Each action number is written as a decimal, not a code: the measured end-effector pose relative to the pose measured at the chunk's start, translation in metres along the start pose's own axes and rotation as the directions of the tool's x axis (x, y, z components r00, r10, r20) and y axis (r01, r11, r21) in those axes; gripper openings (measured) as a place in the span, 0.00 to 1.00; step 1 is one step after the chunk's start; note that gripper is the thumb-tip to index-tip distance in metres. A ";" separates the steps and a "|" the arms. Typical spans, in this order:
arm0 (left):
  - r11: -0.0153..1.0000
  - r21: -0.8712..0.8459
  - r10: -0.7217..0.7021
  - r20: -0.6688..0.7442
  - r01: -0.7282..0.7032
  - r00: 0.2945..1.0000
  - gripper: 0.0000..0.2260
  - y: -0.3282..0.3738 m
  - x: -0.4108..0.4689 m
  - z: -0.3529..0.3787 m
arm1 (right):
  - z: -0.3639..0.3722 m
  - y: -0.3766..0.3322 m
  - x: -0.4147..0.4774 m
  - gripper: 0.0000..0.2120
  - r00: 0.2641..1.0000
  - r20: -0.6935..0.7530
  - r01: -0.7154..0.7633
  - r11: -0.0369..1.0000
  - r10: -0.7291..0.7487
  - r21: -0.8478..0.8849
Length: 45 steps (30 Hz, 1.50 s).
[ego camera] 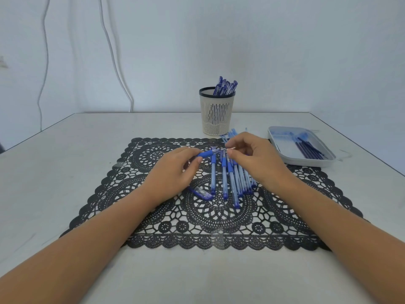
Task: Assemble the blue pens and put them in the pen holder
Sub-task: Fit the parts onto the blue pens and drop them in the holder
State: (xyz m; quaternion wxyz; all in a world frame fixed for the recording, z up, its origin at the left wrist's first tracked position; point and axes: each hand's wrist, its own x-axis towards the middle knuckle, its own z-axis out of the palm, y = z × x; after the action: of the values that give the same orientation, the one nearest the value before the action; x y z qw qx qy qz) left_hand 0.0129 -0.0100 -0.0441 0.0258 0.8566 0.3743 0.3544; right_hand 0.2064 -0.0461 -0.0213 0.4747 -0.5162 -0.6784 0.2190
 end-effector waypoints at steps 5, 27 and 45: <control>0.999 -0.020 -0.037 -0.030 0.037 0.999 0.10 -0.001 0.001 -0.001 | -0.002 0.001 0.001 0.06 0.995 -0.082 -0.053 0.997 0.058 0.060; 0.998 -0.008 -0.057 -0.036 0.057 0.998 0.11 -0.003 0.001 0.000 | 0.004 -0.018 -0.018 0.09 0.822 0.570 0.231 0.922 -0.013 -0.312; 0.995 0.053 0.079 0.006 -0.079 0.997 0.19 0.002 -0.001 0.001 | -0.004 -0.005 -0.005 0.09 0.992 0.091 0.107 0.965 -0.088 -0.238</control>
State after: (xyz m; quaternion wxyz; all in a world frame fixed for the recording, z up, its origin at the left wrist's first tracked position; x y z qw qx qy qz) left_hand 0.0142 -0.0124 -0.0449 -0.0105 0.8718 0.3492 0.3434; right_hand 0.2075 -0.0533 -0.0182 0.3907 -0.5273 -0.7431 0.1312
